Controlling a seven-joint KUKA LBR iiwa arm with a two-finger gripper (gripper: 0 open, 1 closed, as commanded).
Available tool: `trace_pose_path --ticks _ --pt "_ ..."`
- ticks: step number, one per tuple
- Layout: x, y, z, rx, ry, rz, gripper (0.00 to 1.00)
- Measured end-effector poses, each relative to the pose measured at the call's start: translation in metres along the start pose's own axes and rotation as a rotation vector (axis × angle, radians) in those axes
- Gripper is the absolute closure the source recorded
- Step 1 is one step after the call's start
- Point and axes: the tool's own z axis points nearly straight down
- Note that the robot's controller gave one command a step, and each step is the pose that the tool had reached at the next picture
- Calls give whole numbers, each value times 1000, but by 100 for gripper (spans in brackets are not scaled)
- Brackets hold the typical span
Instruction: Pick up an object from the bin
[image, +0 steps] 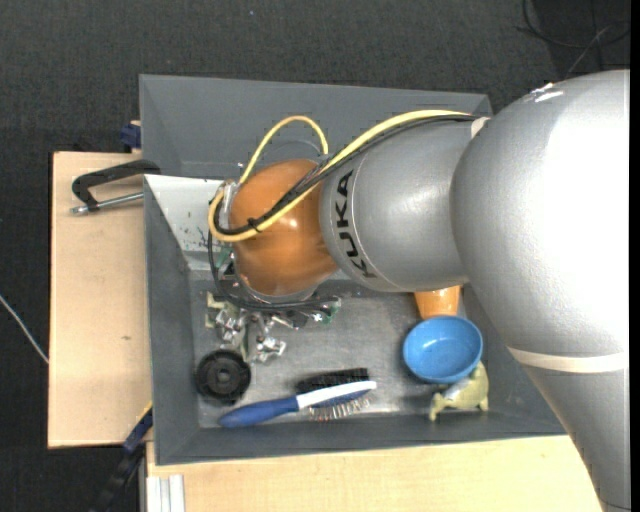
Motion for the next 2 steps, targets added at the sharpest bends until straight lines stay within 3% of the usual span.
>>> trace_pose_path --ticks 1,2 --pt "-1 -2 -102 -4 -32 2 100" --pt "-3 -3 -117 -9 -27 3 100"
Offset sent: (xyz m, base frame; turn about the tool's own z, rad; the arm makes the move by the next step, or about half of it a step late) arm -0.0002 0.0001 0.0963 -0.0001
